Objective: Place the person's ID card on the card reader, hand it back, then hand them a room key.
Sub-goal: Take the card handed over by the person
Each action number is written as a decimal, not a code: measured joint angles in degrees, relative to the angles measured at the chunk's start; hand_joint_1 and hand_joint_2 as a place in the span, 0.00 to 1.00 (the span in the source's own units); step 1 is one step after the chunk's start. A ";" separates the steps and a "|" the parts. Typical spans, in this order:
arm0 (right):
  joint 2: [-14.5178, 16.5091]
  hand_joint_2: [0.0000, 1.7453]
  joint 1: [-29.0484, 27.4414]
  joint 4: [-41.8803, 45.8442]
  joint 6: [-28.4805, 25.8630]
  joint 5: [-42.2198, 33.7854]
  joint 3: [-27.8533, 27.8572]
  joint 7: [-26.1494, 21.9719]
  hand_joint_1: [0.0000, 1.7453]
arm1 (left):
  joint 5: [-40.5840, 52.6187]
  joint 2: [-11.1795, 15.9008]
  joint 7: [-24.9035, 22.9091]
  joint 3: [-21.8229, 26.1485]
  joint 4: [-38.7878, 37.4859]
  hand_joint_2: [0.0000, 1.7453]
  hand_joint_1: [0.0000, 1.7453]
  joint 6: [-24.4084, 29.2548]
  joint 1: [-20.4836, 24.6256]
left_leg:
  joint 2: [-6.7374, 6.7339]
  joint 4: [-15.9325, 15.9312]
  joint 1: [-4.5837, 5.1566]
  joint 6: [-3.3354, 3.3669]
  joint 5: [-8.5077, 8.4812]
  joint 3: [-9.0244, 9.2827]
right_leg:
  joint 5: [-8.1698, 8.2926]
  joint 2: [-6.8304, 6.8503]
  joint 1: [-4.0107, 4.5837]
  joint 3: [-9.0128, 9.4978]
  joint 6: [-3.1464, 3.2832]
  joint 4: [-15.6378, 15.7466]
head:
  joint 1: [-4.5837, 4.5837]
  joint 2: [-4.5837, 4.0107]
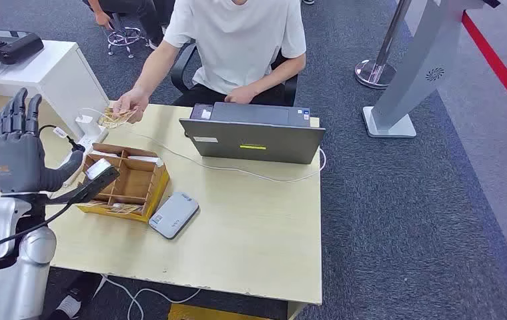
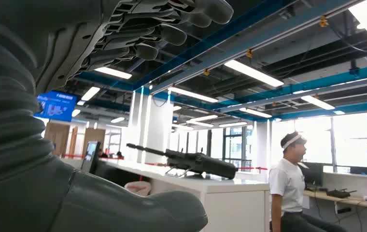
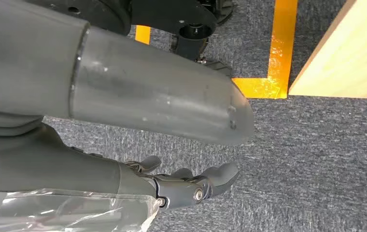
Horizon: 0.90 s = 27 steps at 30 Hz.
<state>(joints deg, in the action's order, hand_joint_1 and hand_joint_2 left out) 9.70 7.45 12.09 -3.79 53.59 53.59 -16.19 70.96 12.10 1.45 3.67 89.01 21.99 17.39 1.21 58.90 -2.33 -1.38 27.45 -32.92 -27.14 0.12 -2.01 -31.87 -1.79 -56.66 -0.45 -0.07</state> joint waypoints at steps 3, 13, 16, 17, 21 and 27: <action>0.00 0.00 0.04 0.00 -0.08 -0.05 -0.09 0.02 0.00 | 0.74 1.47 -0.76 -2.07 -3.14 1.00 0.00 -0.05 2.81 | -0.08 0.00 0.00 0.00 0.00 -0.02 | 0.00 -0.08 0.00 -0.05 0.00 -0.01 | -0.01 0.00; 0.00 0.00 0.07 0.00 -0.21 -0.20 -0.29 0.19 0.00 | 1.87 3.74 -2.45 -7.35 -11.41 1.00 0.50 0.00 8.72 | -0.19 0.00 0.01 0.01 0.01 -0.15 | 0.00 -0.19 -0.01 -0.21 0.00 0.00 | -0.01 0.00; 0.00 0.00 0.06 0.00 -0.21 -0.18 -0.34 0.17 0.00 | 1.74 3.93 -2.48 -7.85 -12.24 1.00 1.00 -0.18 8.86 | -0.21 0.00 0.01 0.01 0.01 -0.17 | 0.00 -0.20 -0.01 -0.24 0.00 0.00 | -0.02 0.00; 0.00 0.00 0.06 0.00 -0.21 -0.17 -0.37 0.17 0.00 | 1.57 4.01 -2.48 -8.01 -12.47 1.00 1.00 -0.41 8.87 | -0.21 0.00 0.01 0.01 0.01 -0.17 | 0.00 -0.21 -0.01 -0.24 0.00 -0.01 | -0.01 0.00; 0.00 0.00 -0.04 -0.02 -0.31 -0.08 -0.56 0.19 0.00 | 0.56 4.61 -2.47 -8.77 -13.06 1.00 1.00 -1.44 8.87 | -0.23 0.00 0.01 0.00 0.01 -0.19 | 0.00 -0.23 -0.01 -0.28 0.00 -0.01 | -0.01 0.00; -0.01 0.00 -0.37 -0.02 -0.84 0.00 -0.85 0.54 0.00 | -1.22 5.22 -2.30 -9.28 -13.68 1.00 1.00 -1.60 9.14 | -0.25 0.00 0.01 0.01 0.01 -0.24 | 0.00 -0.24 -0.01 -0.33 0.00 -0.01 | -0.02 0.00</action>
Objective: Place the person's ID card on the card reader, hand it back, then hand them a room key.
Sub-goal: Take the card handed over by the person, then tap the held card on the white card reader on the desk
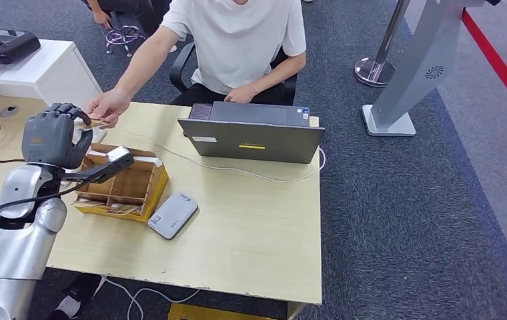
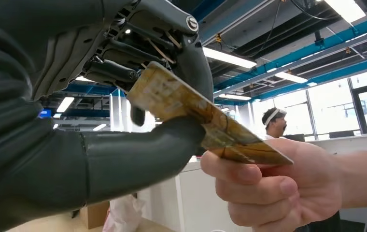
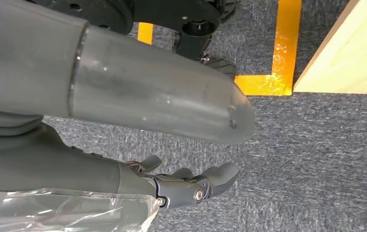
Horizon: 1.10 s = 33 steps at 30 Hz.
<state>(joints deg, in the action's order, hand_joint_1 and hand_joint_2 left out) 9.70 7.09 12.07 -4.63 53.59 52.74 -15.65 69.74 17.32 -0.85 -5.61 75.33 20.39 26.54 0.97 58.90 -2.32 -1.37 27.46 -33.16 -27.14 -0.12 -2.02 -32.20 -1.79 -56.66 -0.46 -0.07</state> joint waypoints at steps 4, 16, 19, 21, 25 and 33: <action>-0.02 0.00 -0.16 0.02 -0.15 0.01 0.00 0.24 0.00 | -0.80 0.02 0.31 -0.19 -0.52 1.00 1.00 0.03 0.61 | -0.01 0.00 0.00 0.00 0.00 -0.02 | 0.00 -0.02 0.00 -0.02 0.00 0.00 | 0.01 0.00; -0.02 0.00 -0.33 0.01 -0.39 0.35 -0.09 0.46 0.00 | -6.52 -1.31 2.28 -1.03 -1.65 1.00 1.00 0.08 0.81 | -0.03 0.00 0.00 0.00 0.00 -0.04 | 0.01 -0.04 0.00 -0.04 0.00 0.00 | 0.01 0.00; -0.02 0.00 -0.40 0.02 -0.44 0.37 -0.10 0.46 0.00 | -7.12 -1.50 2.57 -1.04 -1.63 1.00 1.00 0.22 0.69 | -0.03 0.00 0.00 0.00 0.00 -0.05 | 0.01 -0.04 0.00 -0.04 0.00 0.00 | 0.01 0.00; -0.02 0.00 -0.48 0.01 -0.63 0.37 -0.10 0.46 0.00 | -7.74 -1.65 3.03 -1.06 -1.18 1.00 1.00 0.47 -0.11 | -0.03 0.00 0.00 0.00 0.00 -0.05 | 0.01 -0.05 -0.01 -0.04 0.00 0.00 | -0.01 0.00; -0.02 0.00 -0.95 0.01 -1.20 0.34 -0.09 0.33 0.00 | -7.61 -2.30 3.63 -1.78 3.35 1.00 1.00 1.07 -5.64 | -0.08 0.00 0.01 0.01 0.04 -0.05 | -0.01 -0.09 -0.01 -0.05 -0.02 0.01 | 0.03 0.00; -0.15 0.00 -1.53 0.00 -1.49 0.38 -0.09 0.32 0.00 | -6.19 -3.15 3.85 -3.44 10.01 1.00 1.00 -0.95 -12.99 | -0.09 0.00 0.02 0.03 0.06 -0.09 | -0.02 -0.08 -0.02 -0.08 -0.03 0.02 | 0.02 0.00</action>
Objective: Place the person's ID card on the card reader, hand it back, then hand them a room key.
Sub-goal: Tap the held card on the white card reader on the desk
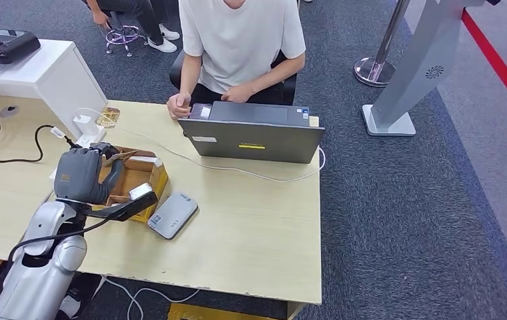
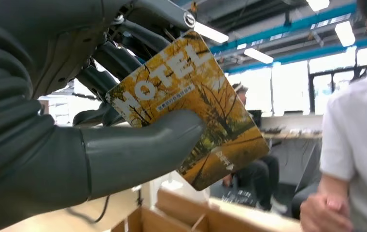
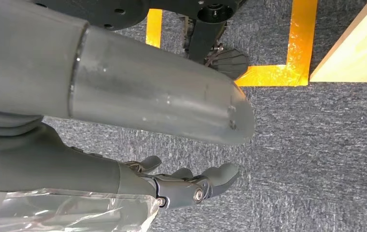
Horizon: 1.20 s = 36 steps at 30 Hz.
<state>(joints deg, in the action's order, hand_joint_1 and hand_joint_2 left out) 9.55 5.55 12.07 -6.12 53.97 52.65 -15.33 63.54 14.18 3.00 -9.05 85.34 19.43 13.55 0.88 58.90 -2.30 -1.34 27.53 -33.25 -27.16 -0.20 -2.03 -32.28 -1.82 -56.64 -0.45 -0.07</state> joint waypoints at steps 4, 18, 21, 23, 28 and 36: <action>-0.04 0.00 -0.18 0.02 -0.03 0.40 -0.05 0.19 0.00 | 2.90 -0.61 -0.70 -3.22 1.85 1.00 1.00 -3.05 -4.37 | 0.01 0.00 0.00 0.00 0.00 0.00 | 0.00 0.01 0.00 0.00 0.00 0.01 | -0.01 0.00; -0.04 0.00 -0.12 0.02 0.05 1.18 -0.33 0.68 0.00 | 5.60 -3.83 -6.65 -10.01 -4.49 1.00 1.00 -9.92 -6.00 | 0.02 0.00 0.00 0.00 -0.01 0.01 | 0.01 0.01 0.00 0.00 0.00 0.00 | -0.01 0.00; -0.04 0.00 -0.12 0.02 0.07 1.32 -0.33 0.87 0.00 | 5.88 -4.21 -7.31 -10.33 -6.33 1.00 1.00 -10.10 -5.86 | 0.02 0.00 0.00 0.00 0.00 0.00 | 0.01 0.02 0.00 0.00 0.00 0.00 | 0.00 0.00; -0.04 0.00 -0.10 0.02 0.07 1.36 -0.33 1.03 0.00 | 6.39 -4.55 -8.46 -10.40 -7.63 1.00 1.00 -10.55 -5.42 | 0.03 0.00 0.00 0.00 0.00 0.00 | 0.01 0.04 0.00 0.02 0.00 0.00 | 0.00 0.00; -0.04 0.00 -0.07 0.02 0.07 1.45 -0.35 1.34 0.00 | 8.11 -5.56 -12.09 -10.40 -11.05 1.00 1.00 -11.26 -3.62 | 0.05 0.00 0.00 0.00 -0.01 0.03 | 0.01 0.05 0.00 0.07 0.00 0.00 | -0.01 0.00; -0.04 0.00 -0.07 0.02 0.04 1.52 -0.42 1.37 0.00 | 8.65 -6.15 -12.34 -10.31 -13.69 1.00 1.00 -7.38 -2.68 | 0.05 0.00 0.00 -0.02 -0.04 0.09 | 0.01 0.06 0.00 0.12 0.00 -0.07 | -0.01 0.00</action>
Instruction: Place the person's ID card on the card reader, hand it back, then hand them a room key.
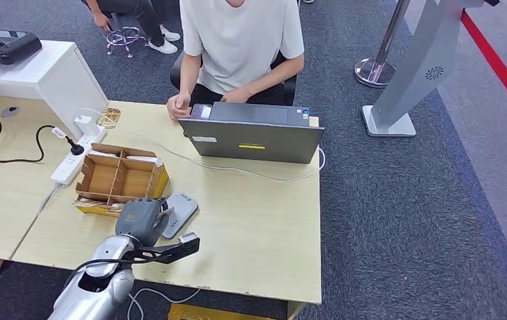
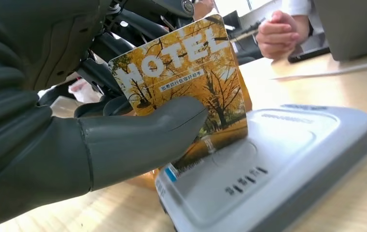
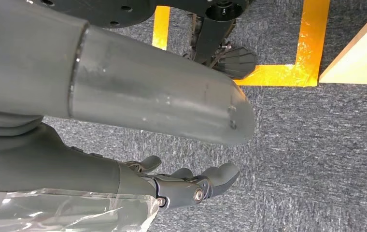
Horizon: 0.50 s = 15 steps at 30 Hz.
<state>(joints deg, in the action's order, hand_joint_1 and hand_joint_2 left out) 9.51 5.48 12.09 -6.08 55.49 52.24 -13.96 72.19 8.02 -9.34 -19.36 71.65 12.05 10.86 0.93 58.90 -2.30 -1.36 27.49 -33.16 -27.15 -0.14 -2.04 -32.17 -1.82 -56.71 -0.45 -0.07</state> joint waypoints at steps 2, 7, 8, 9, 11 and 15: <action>0.00 0.00 -0.03 0.00 -0.04 0.01 -0.01 -0.04 0.00 | 0.42 0.02 0.31 0.18 0.12 1.00 1.00 2.22 -0.03 | 0.00 0.00 0.00 0.00 -0.01 -0.01 | 0.00 0.00 0.00 -0.01 0.00 -0.01 | 0.00 0.00; 0.00 0.00 -0.06 -0.02 -0.08 0.24 -0.16 -0.14 0.00 | 2.13 0.41 1.26 1.14 2.22 1.00 1.00 7.12 0.02 | 0.01 0.00 0.00 0.00 -0.02 -0.05 | 0.01 0.00 0.00 -0.06 0.01 -0.01 | 0.01 0.00; 0.00 0.00 -0.06 -0.02 -0.08 0.31 -0.23 -0.15 0.00 | 2.71 0.64 1.52 1.36 3.03 1.00 1.00 8.44 0.23 | 0.02 0.01 0.00 0.00 -0.02 -0.06 | 0.01 0.00 0.00 -0.06 0.01 -0.01 | 0.01 0.00; 0.00 0.00 -0.05 -0.02 -0.08 0.39 -0.29 -0.16 0.00 | 3.21 0.89 1.76 1.57 3.82 1.00 1.00 9.43 0.57 | 0.02 0.01 0.00 0.00 -0.02 -0.06 | 0.01 0.01 0.00 -0.07 0.01 -0.01 | 0.01 0.00; 0.00 0.00 -0.03 -0.01 -0.08 0.56 -0.39 -0.16 0.00 | 3.77 1.43 2.10 2.06 5.21 1.00 1.00 10.39 1.43 | 0.02 0.00 0.00 0.00 -0.02 -0.07 | 0.01 0.01 0.00 -0.07 0.01 -0.01 | 0.00 0.00; 0.00 0.00 -0.03 -0.02 -0.08 0.69 -0.54 -0.16 0.00 | 4.01 2.04 2.27 2.76 6.96 1.00 1.00 10.63 2.34 | 0.02 0.00 0.00 0.00 -0.02 -0.07 | 0.01 0.01 0.00 -0.07 0.01 -0.01 | -0.01 0.00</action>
<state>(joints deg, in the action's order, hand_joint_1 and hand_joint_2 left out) 9.51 5.46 12.07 -6.16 56.18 51.70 -14.12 76.20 10.06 -7.07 -16.61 78.61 22.68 13.21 0.95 58.90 -2.30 -1.36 27.47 -33.23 -27.14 -0.13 -2.04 -32.23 -1.81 -56.73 -0.46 -0.07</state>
